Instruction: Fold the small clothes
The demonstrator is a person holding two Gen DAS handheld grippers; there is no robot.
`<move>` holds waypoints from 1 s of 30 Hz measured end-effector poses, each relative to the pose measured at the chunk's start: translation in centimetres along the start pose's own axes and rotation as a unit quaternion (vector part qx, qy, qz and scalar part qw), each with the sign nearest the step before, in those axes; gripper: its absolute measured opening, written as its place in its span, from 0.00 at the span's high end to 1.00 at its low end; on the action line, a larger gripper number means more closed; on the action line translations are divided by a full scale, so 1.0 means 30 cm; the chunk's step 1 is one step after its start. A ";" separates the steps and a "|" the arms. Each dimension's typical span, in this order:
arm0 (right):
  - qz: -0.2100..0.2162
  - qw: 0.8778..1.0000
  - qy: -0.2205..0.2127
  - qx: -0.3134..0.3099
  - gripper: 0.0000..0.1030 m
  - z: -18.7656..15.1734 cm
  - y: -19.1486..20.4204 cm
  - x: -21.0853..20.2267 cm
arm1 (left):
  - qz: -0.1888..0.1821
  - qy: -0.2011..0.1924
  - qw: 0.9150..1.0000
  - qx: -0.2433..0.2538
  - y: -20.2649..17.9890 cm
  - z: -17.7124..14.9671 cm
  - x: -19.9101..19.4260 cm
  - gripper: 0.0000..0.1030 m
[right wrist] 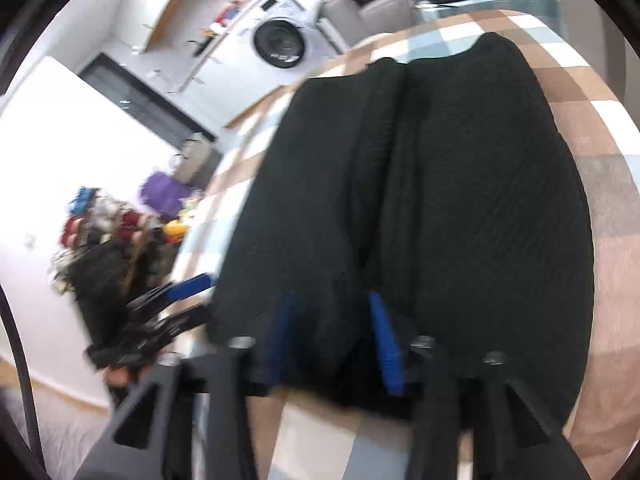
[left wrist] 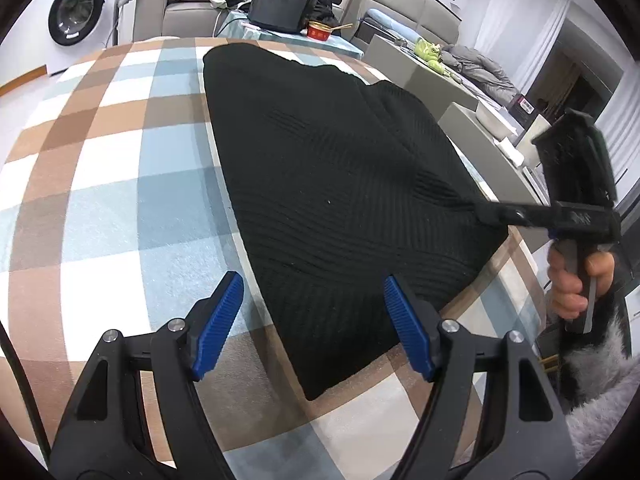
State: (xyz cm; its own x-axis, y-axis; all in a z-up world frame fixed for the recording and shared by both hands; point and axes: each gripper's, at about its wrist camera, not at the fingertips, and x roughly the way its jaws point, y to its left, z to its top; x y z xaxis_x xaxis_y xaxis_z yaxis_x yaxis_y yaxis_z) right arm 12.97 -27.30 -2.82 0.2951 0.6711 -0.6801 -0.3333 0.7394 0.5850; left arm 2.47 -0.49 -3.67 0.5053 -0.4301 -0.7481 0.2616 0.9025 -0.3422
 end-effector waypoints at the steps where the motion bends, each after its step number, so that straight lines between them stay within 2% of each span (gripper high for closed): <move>1: -0.003 1.000 0.004 -0.008 0.55 -0.015 0.005 0.002 | 0.000 0.001 1.000 0.000 -0.001 0.001 0.005 0.31; 3: -0.026 0.999 0.009 -0.021 0.56 -0.026 0.015 0.018 | 0.000 0.001 1.000 -0.001 -0.002 0.009 0.019 0.31; 4: -0.039 0.999 0.011 -0.026 0.72 -0.025 0.024 0.032 | 0.000 0.001 1.000 -0.003 0.000 0.010 0.021 0.31; 5: -0.036 0.999 0.012 -0.030 0.96 -0.024 0.033 0.036 | 0.000 0.000 1.000 -0.005 0.001 0.013 0.022 0.31; 8: -0.030 0.997 -0.019 -0.068 0.96 -0.026 0.110 -0.009 | 0.002 -0.008 1.000 -0.011 0.008 0.029 0.011 0.31; 10: -0.047 0.996 -0.019 -0.079 0.96 -0.039 0.135 -0.033 | 0.004 -0.012 1.000 -0.014 0.016 0.033 0.004 0.31; 12: -0.100 0.993 0.016 -0.066 0.96 -0.087 0.095 -0.028 | 0.005 -0.012 1.000 -0.017 0.027 0.036 0.005 0.31; 13: -0.108 0.992 0.037 -0.053 0.95 -0.096 0.073 0.001 | 0.005 -0.011 1.000 -0.019 0.031 0.037 0.011 0.31; 15: -0.090 0.995 0.035 -0.031 0.93 -0.090 0.038 -0.007 | 0.010 -0.005 1.000 -0.021 0.038 0.038 0.022 0.31; 17: -0.066 0.998 0.005 -0.017 0.75 -0.062 0.033 -0.046 | 0.014 -0.003 1.000 -0.019 0.041 0.041 0.029 0.31; 19: -0.068 0.997 -0.035 -0.001 0.60 -0.022 0.017 -0.067 | 0.014 -0.004 1.000 -0.021 0.045 0.047 0.032 0.31; 21: -0.073 0.996 -0.047 0.015 0.59 0.020 -0.010 -0.058 | 0.012 -0.008 1.000 -0.027 0.054 0.058 0.035 0.31; 25: -0.079 0.995 -0.042 0.047 0.59 0.110 -0.078 0.031 | 0.021 -0.013 0.999 -0.040 0.076 0.082 0.043 0.31; 30: -0.057 0.997 -0.032 0.042 0.59 0.206 -0.087 0.125 | 0.024 -0.014 0.998 -0.048 0.101 0.097 0.052 0.31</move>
State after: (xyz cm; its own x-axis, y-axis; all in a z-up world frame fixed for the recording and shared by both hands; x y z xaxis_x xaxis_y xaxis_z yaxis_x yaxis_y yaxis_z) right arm 20.49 -26.38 -4.16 0.3845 0.5829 -0.7158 -0.2182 0.8108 0.5431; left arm 6.44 1.51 -4.21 0.5377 -0.3857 -0.7497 0.1577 0.9196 -0.3599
